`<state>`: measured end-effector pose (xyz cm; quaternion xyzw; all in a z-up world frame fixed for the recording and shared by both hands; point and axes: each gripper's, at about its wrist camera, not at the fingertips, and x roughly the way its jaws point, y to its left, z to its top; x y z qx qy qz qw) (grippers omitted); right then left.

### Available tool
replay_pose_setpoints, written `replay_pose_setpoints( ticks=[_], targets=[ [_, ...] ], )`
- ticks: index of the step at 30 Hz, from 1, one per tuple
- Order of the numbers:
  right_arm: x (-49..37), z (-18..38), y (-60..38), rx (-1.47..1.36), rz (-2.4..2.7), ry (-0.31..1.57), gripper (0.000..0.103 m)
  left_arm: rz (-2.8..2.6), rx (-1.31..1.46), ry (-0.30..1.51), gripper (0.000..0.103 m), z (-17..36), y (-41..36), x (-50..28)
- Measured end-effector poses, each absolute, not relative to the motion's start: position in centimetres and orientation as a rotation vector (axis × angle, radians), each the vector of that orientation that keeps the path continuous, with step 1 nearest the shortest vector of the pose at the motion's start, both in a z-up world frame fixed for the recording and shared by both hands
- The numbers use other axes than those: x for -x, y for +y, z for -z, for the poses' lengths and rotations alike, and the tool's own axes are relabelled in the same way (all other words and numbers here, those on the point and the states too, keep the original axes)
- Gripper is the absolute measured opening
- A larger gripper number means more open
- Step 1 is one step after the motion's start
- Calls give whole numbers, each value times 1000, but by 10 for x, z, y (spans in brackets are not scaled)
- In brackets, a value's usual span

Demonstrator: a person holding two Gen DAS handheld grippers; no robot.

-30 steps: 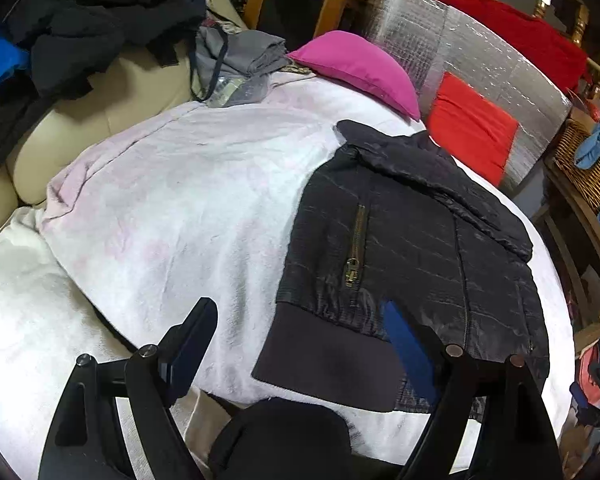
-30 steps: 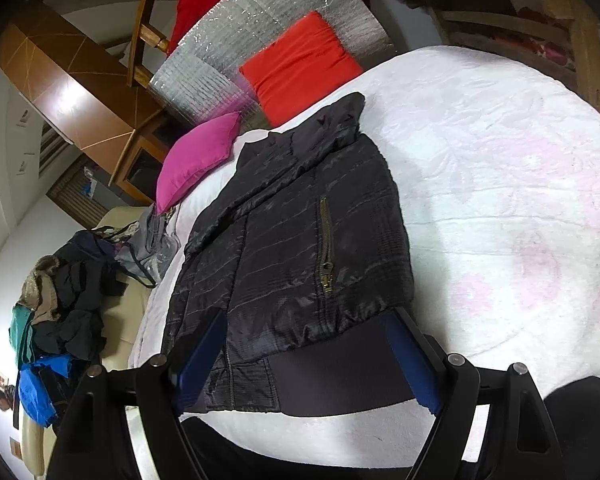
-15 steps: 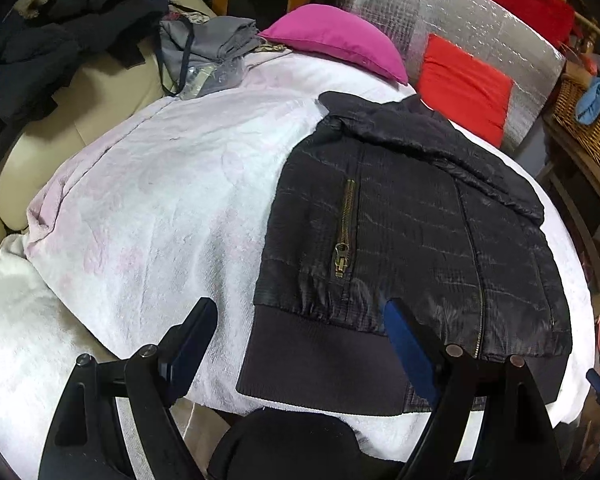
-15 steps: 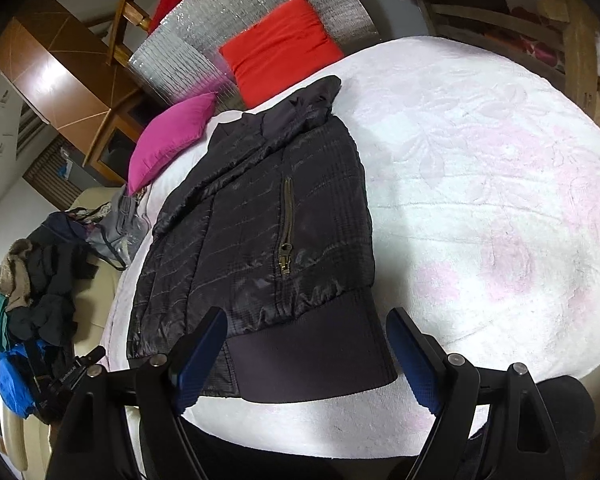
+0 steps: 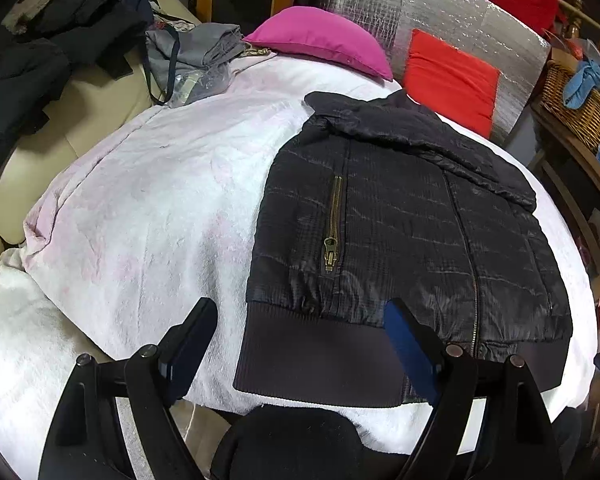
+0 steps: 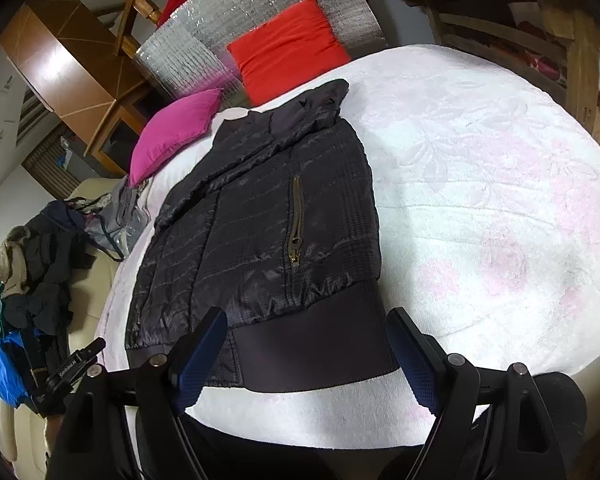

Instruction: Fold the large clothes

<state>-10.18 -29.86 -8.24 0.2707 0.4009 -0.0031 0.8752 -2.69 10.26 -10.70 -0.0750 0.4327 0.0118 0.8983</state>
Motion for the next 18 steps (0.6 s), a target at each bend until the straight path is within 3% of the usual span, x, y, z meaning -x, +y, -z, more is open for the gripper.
replay_pose_setpoints(
  ticks=[8, 18],
  targets=[
    [87, 106, -306, -455, 92, 938, 84, -29, 172, 956, 85, 131, 117, 21],
    [80, 131, -327, -589, 24, 969, 84, -17, 190, 994, 85, 146, 126, 14]
  ],
)
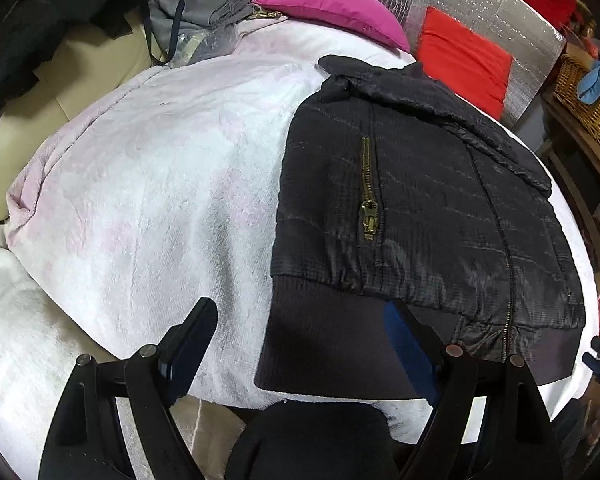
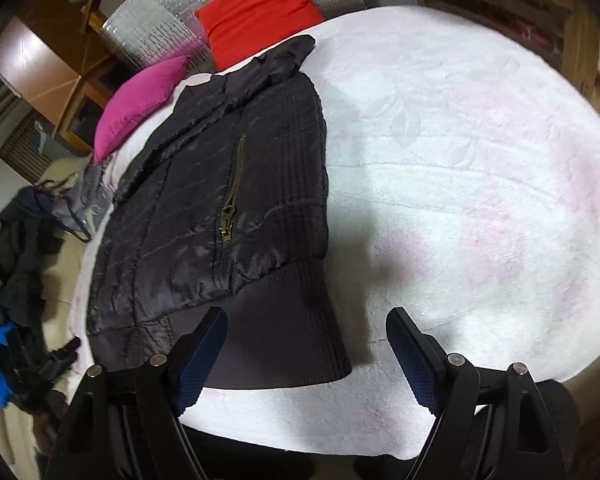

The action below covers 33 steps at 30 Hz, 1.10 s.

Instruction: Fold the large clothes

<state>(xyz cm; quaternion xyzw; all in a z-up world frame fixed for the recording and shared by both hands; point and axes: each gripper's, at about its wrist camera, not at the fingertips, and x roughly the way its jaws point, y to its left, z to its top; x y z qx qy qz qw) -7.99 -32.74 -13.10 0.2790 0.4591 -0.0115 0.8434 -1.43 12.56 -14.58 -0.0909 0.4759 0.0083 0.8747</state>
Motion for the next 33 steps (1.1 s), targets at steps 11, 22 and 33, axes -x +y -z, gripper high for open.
replay_pose_setpoints(
  ticks=[11, 22, 33],
  targets=[
    [66, 145, -321, -626, -19, 990, 84, -22, 182, 1014, 85, 158, 132, 9],
    [54, 155, -315, -617, -26, 1030, 68, 44, 197, 1045, 81, 169, 128, -4],
    [49, 160, -321, -648, -60, 1028, 60, 65, 196, 1081, 61, 180, 122, -18]
  ],
)
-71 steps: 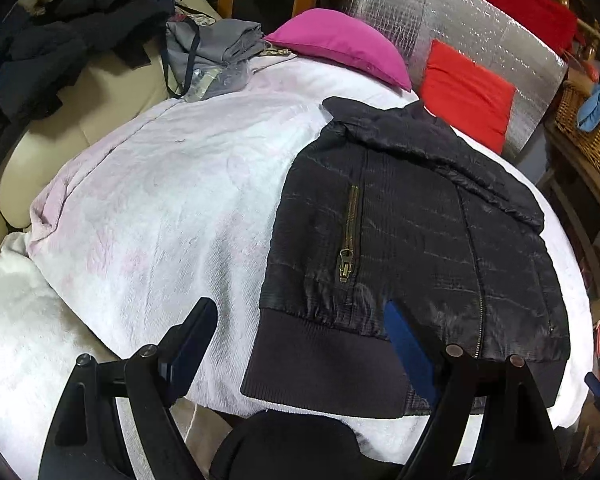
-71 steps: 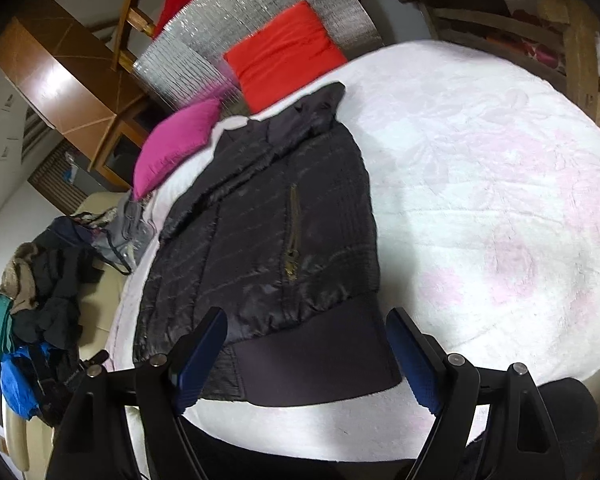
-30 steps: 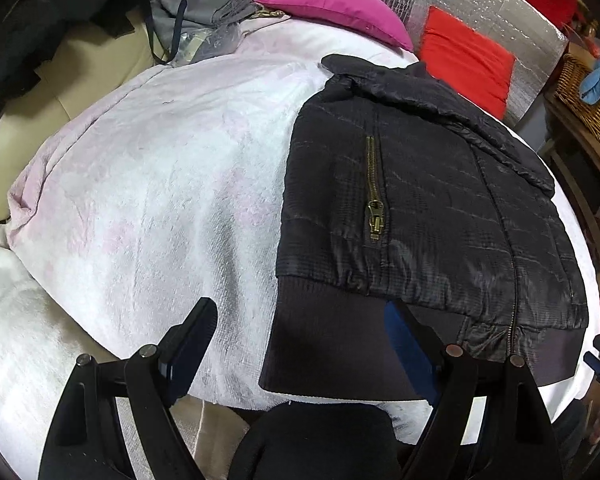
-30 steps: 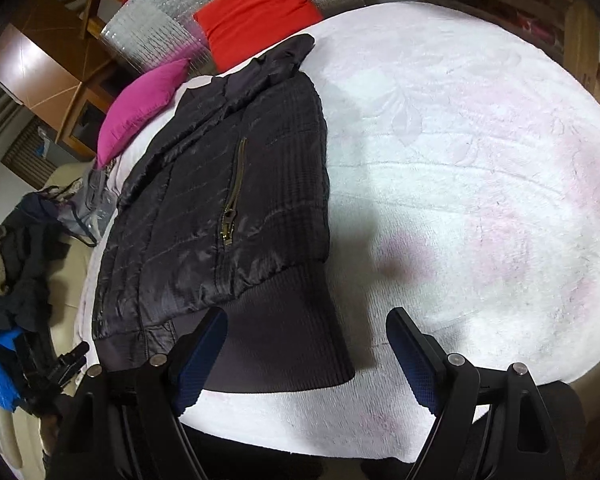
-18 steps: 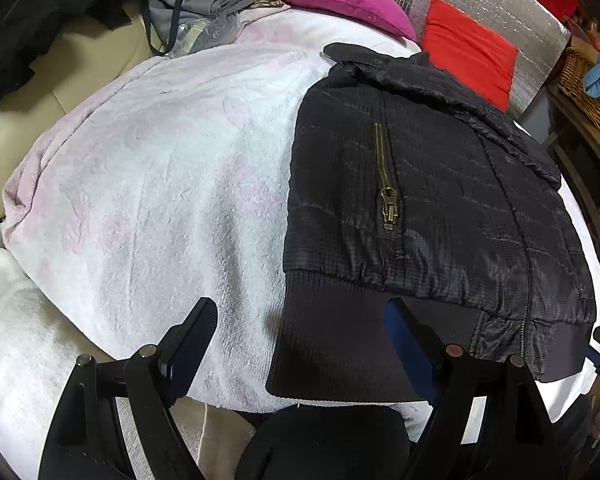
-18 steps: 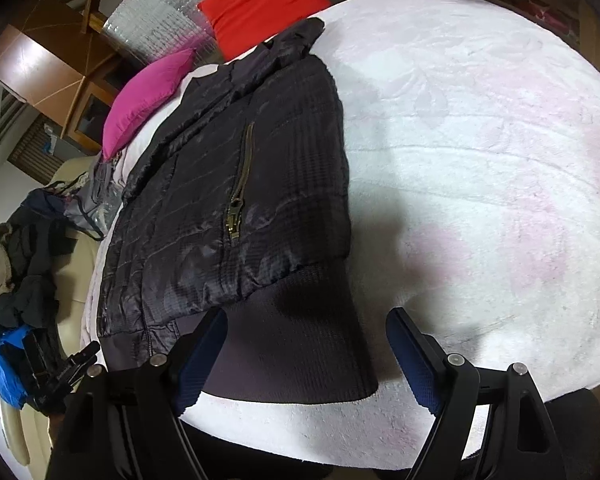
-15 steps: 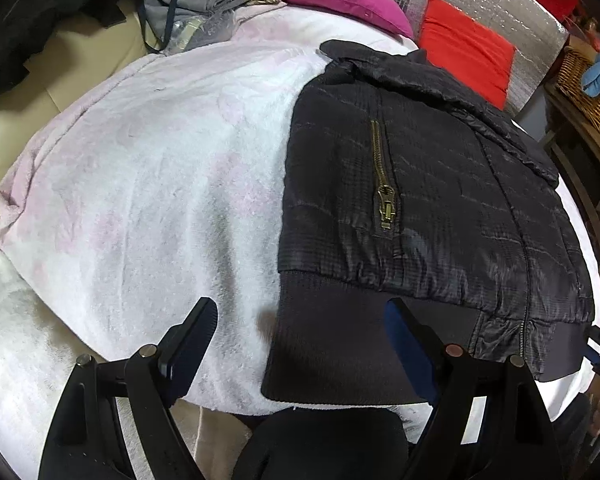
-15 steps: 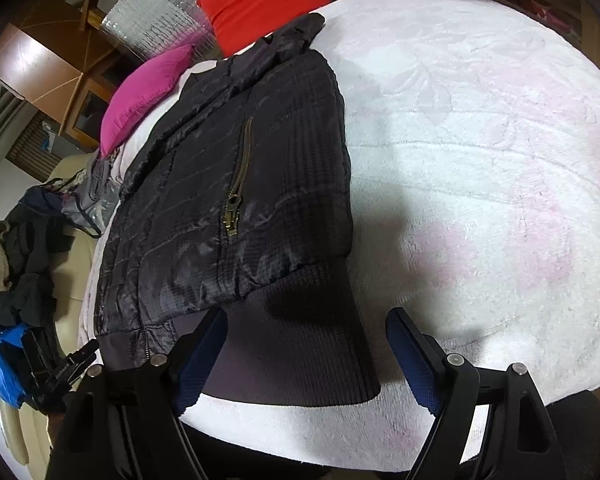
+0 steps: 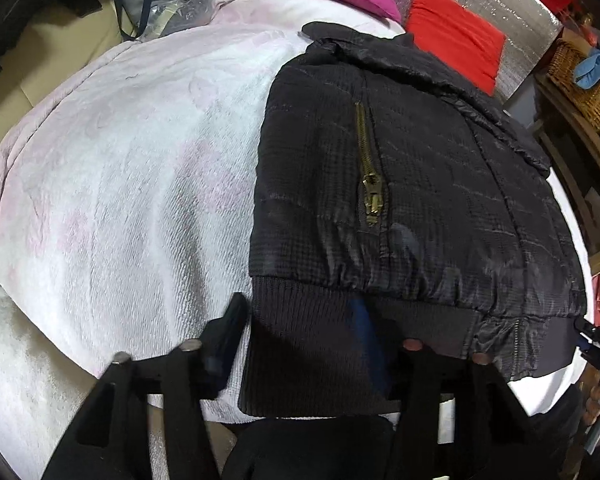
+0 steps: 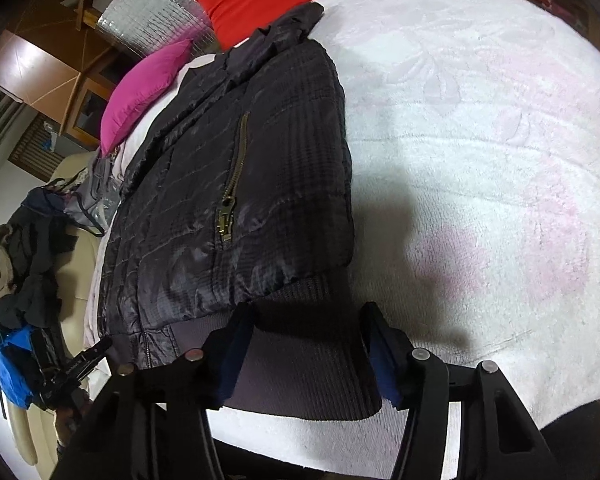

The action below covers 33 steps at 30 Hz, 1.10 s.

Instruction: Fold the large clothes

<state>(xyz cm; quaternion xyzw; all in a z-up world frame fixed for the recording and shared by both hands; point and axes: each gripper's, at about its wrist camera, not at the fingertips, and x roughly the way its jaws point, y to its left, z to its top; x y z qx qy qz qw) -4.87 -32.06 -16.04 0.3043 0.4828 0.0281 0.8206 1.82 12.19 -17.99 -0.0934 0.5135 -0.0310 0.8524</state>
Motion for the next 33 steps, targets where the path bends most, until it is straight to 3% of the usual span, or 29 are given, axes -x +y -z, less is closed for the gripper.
replay_pose_setpoints(
  ticks=[3, 4, 5, 7, 10, 13, 16, 18, 19, 20, 21, 23, 33],
  targets=[
    [46, 159, -317, -615, -81, 1034, 58, 81, 187, 1070, 56, 183, 117, -19],
    [45, 159, -316, -601, -83, 1044, 53, 93, 174, 1076, 42, 184, 115, -21],
    [44, 158, -314, -590, -93, 1062, 29, 86, 161, 1089, 33, 185, 114, -22],
    [46, 153, -313, -584, -108, 1050, 24, 101, 172, 1079, 21, 179, 115, -22],
    [44, 158, -316, -624, -123, 1082, 24, 118, 226, 1075, 23, 178, 121, -23],
    [39, 160, -314, -607, -149, 1100, 29, 106, 236, 1090, 40, 184, 123, -26],
    [41, 166, -317, -670, -182, 1088, 47, 79, 223, 1072, 57, 185, 122, -24],
    [43, 166, -315, -668, -174, 1085, 48, 81, 234, 1083, 56, 187, 122, -22],
    [41, 165, -311, -652, -172, 1090, 47, 91, 231, 1080, 52, 187, 120, -22],
    [40, 164, -310, -638, -170, 1094, 37, 108, 219, 1081, 26, 186, 118, -22],
    [38, 164, -308, -622, -169, 1107, 19, 120, 209, 1093, 20, 187, 121, -24],
    [39, 163, -312, -632, -172, 1121, 13, 114, 167, 1097, 9, 184, 116, -26],
    [54, 137, -318, -633, -228, 1061, 8, 117, 244, 1012, 7, 150, 130, -1]
  ],
)
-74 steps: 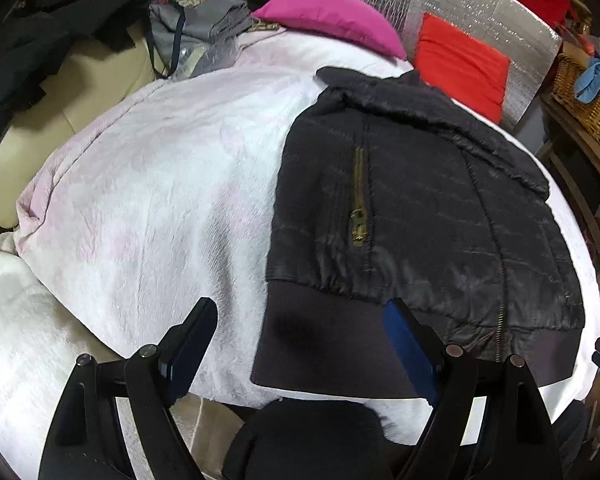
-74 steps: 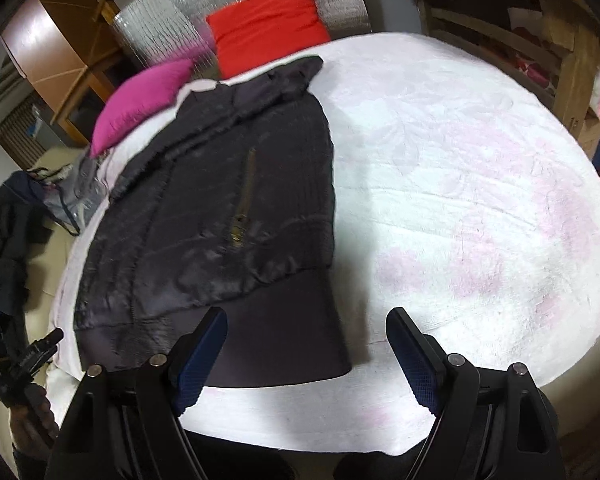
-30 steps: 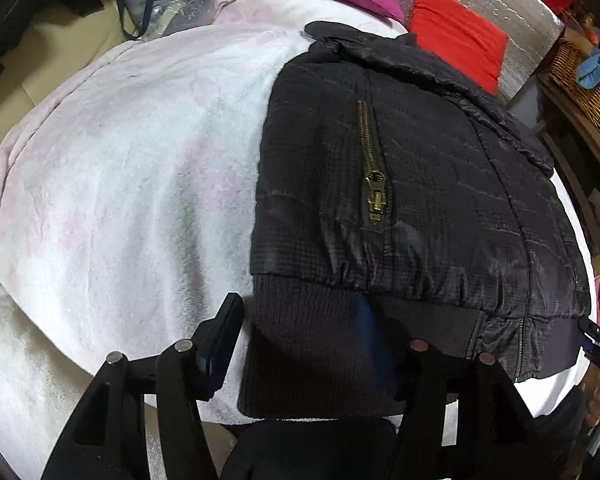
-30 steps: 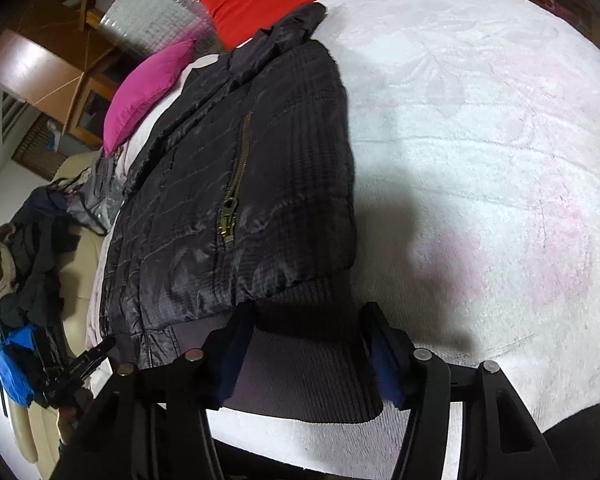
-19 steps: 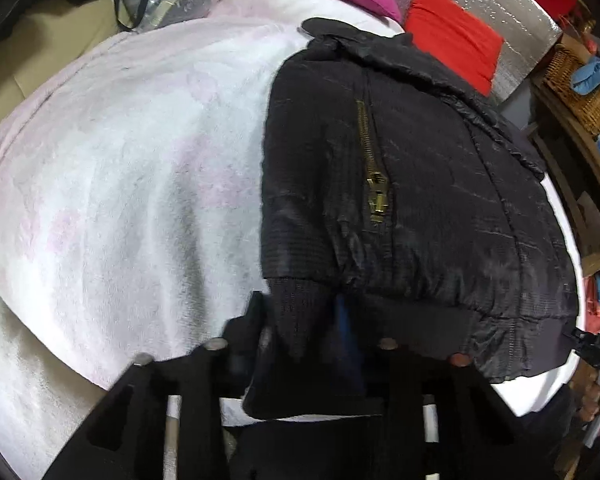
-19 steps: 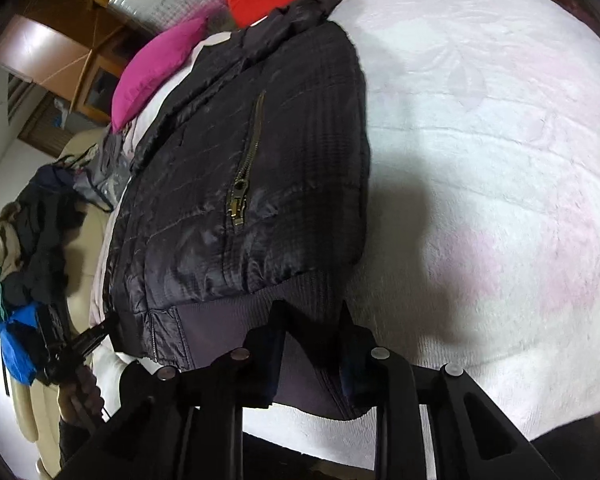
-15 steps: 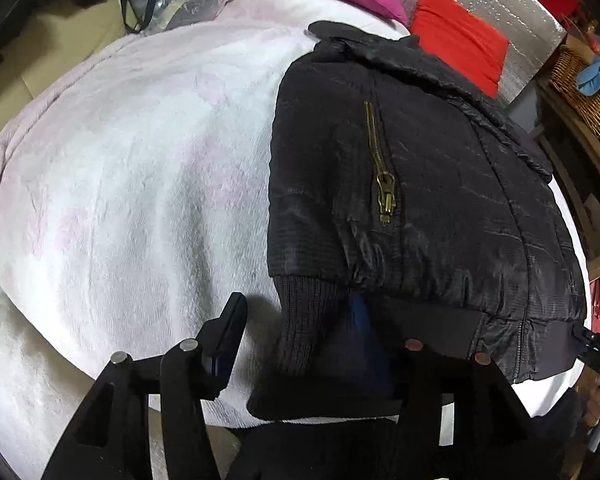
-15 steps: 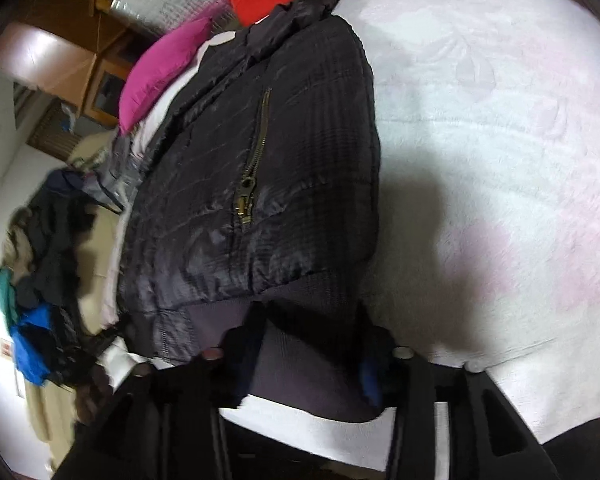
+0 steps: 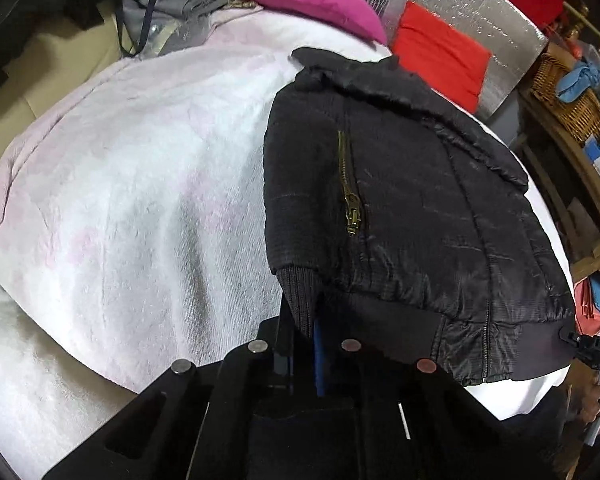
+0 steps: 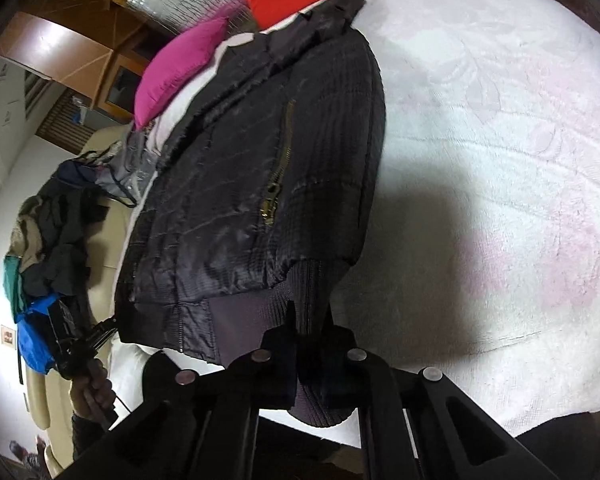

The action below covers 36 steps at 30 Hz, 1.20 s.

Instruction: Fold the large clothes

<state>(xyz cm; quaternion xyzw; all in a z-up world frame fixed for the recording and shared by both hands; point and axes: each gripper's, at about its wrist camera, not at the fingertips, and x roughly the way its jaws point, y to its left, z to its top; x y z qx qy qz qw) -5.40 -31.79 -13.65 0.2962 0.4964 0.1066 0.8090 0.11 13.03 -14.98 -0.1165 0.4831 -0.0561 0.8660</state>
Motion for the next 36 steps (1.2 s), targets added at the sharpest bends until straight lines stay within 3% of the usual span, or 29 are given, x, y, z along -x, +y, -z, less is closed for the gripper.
replay_pose_setpoints(
  ticks=[10, 16, 18, 19, 20, 21, 23, 24, 25, 26, 27, 29, 36],
  targets=[
    [61, 152, -328, -689, -263, 1084, 8, 140, 284, 1051, 8, 166, 151, 4],
    [65, 153, -327, -679, -249, 1068, 15, 107, 246, 1038, 17, 165, 145, 3],
    [69, 154, -326, -680, -245, 1053, 32, 93, 242, 1013, 25, 166, 141, 4],
    [70, 158, -326, -700, -238, 1054, 37, 59, 246, 1005, 36, 168, 139, 6],
    [70, 163, -324, -716, -239, 1063, 51, 50, 254, 1006, 46, 171, 136, 6],
    [69, 168, -325, -719, -227, 1088, 62, 56, 244, 1023, 47, 175, 134, 5],
    [64, 165, -321, -679, -234, 1095, 62, 64, 227, 1032, 47, 175, 132, 3],
    [62, 163, -319, -646, -226, 1088, 57, 68, 227, 1034, 47, 175, 132, 1],
    [60, 163, -318, -635, -212, 1093, 50, 67, 228, 1043, 36, 176, 132, -1],
    [57, 168, -318, -652, -215, 1113, 19, 67, 238, 1055, 18, 177, 133, -3],
    [56, 170, -318, -652, -201, 1123, 15, 63, 245, 1068, 15, 178, 133, -5],
    [54, 169, -315, -622, -204, 1129, 10, 72, 223, 1069, 8, 176, 129, -6],
    [65, 147, -316, -589, -232, 1095, 8, 78, 187, 1034, 7, 156, 126, 5]
  ],
)
